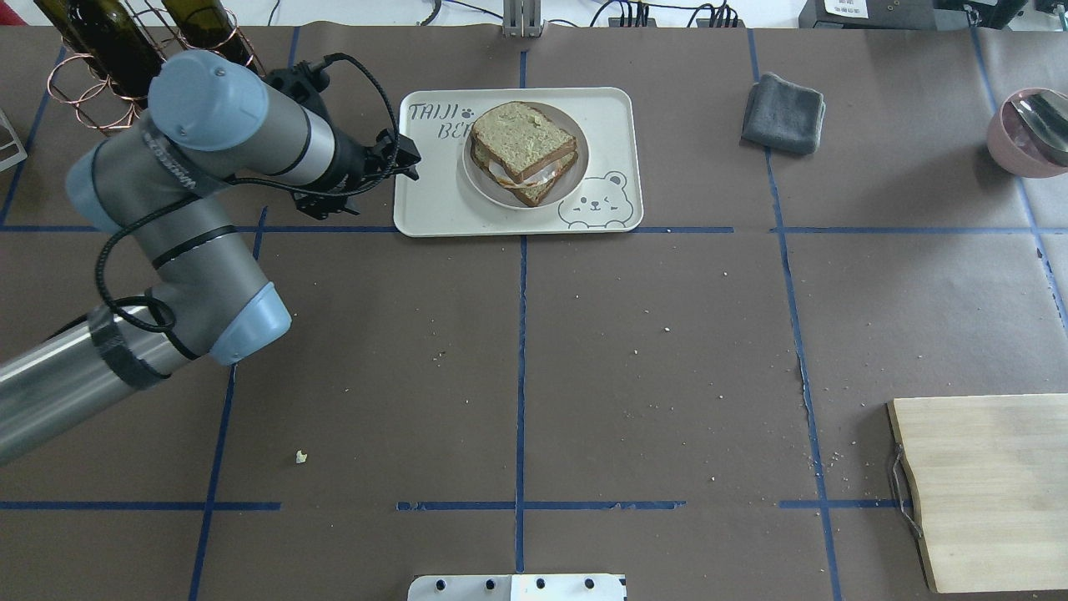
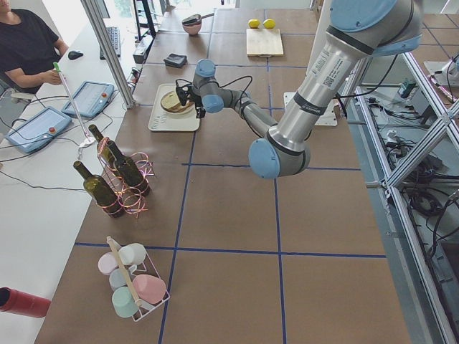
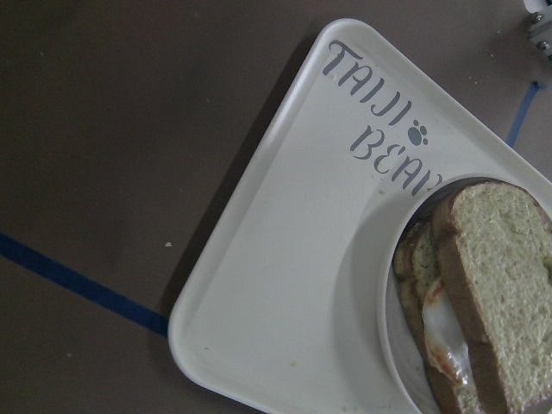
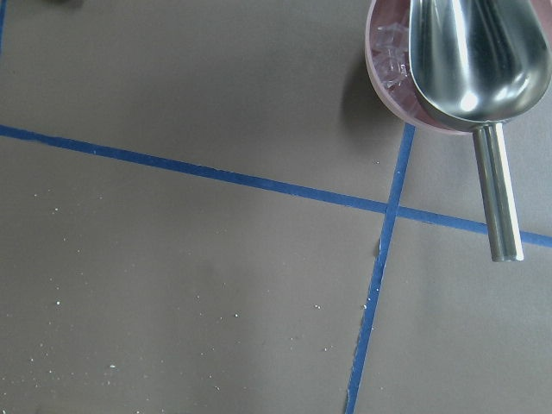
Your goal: Make sandwich and place on tray
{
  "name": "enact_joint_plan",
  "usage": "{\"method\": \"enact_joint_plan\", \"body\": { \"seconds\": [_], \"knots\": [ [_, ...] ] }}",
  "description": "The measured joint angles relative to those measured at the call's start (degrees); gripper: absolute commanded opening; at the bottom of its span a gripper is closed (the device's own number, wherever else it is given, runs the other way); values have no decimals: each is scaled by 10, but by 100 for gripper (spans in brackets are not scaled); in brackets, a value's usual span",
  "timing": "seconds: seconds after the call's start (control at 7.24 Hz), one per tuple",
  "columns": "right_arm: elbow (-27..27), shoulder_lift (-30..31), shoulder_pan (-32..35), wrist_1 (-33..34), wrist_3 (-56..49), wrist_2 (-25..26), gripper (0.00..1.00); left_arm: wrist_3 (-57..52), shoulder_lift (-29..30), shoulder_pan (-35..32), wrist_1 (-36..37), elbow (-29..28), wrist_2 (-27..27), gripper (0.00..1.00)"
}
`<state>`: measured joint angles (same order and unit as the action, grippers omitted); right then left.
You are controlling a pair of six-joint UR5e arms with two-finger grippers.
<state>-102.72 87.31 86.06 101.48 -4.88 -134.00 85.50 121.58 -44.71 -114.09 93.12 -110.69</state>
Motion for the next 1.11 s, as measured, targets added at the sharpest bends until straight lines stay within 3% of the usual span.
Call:
{"method": "enact_joint_plan", "body": {
  "seconds": [0.28,0.55,0.83,1.11],
  "knots": [
    [17,2,12,0,1,-1,100,-183,-54,-50,81,72,-2,100],
    [52,6,34,-2,-2,-5,100,-334,-120,-105,108,110,-7,100],
    [59,15,57,-2,-2,-16,100,-477,-187,-158,113,124,-12,100],
    [55,28,70,-24,0,-24,100,-660,-248,-241,115,117,-60,100]
  ]
}}
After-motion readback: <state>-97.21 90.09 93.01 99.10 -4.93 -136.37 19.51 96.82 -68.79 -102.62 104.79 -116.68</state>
